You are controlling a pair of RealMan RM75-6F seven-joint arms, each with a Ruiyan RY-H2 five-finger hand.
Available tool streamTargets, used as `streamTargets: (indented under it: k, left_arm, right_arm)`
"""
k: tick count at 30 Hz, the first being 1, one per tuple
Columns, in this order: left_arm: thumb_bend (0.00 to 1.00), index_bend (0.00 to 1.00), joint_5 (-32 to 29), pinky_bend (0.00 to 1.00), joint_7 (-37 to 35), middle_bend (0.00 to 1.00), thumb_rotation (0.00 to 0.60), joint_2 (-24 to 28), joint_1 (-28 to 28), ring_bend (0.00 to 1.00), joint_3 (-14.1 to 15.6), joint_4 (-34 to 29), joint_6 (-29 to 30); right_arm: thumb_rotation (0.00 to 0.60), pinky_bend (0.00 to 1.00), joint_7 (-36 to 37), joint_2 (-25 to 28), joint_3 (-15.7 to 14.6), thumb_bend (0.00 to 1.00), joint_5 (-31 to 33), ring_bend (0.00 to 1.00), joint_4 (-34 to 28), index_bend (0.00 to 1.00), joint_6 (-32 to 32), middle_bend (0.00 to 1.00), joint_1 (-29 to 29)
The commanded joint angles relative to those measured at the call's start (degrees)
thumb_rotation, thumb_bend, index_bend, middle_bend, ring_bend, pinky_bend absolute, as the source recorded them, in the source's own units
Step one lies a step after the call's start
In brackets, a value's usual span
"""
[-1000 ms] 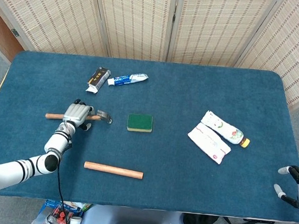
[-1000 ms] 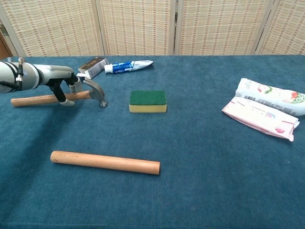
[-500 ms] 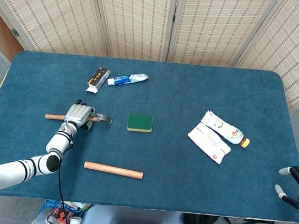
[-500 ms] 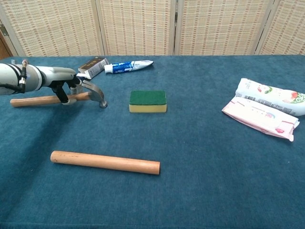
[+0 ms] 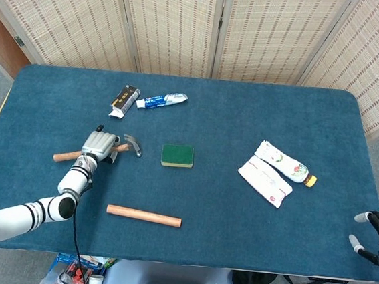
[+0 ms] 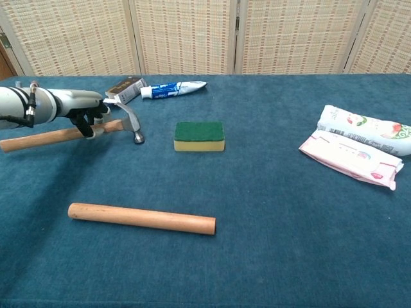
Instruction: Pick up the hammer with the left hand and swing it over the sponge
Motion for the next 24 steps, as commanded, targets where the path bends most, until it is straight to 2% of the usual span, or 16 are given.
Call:
streamTargets:
  k: [1, 4, 7, 11, 17, 21, 24]
  left_arm:
    - [0.55, 0.59, 5.6, 0.2, -4.1, 0.66, 0.6, 1.0, 1.7, 0.54, -0.8, -1.3, 0.6]
    - [0.55, 0.62, 12.0, 0.46, -9.2, 0.69, 0.6, 2.1, 3.4, 0.63, -1.8, -2.4, 1.5]
    - [0.55, 0.64, 18.9, 0.62, -15.3, 0.72, 0.6, 3.2, 5.0, 0.66, -2.8, -3.0, 2.6]
    - [0.55, 0.67, 29.2, 0.78, -24.9, 0.75, 0.6, 4.1, 7.0, 0.7, -3.5, -2.8, 5.7]
    - [0.55, 0.67, 42.9, 0.88, -38.2, 0.75, 0.6, 4.0, 8.6, 0.75, -3.3, -0.4, 14.2]
    - [0.55, 0.68, 48.5, 0.91, -42.9, 0.75, 0.6, 3.0, 8.3, 0.79, -2.9, 1.6, 18.8]
    - [0.55, 0.68, 50.6, 0.91, -43.5, 0.75, 0.6, 2.6, 7.2, 0.8, -2.5, 2.4, 18.8]
  right_arm:
    - [0.6, 0.38, -0.2, 0.1, 0.0, 0.22, 0.0, 0.34, -0.2, 0.42, 0.1, 0.4, -0.1]
    - [0.6, 0.38, -0.5, 0.2, 0.0, 0.22, -0.2, 0.34, -0.6, 0.42, 0.2, 0.4, -0.1]
    - [0.6, 0.38, -1.0, 0.3, 0.0, 0.22, -0.3, 0.34, -1.0, 0.42, 0.2, 0.4, 0.0]
    - [0.6, 0.38, -1.7, 0.5, 0.1, 0.22, -0.6, 0.34, -1.8, 0.42, 0.3, 0.4, 0.1]
    - [0.6, 0.38, -2.7, 0.8, 0.1, 0.22, -0.7, 0.34, -2.8, 0.42, 0.2, 0.4, 0.2]
    - [0.6, 0.38, -3.1, 0.9, 0.0, 0.22, -0.7, 0.34, -3.2, 0.42, -0.1, 0.4, 0.4]
    - [0.6, 0.38, -3.2, 0.9, 0.1, 0.22, -0.6, 0.34, -3.2, 0.42, -0.2, 0.4, 0.4]
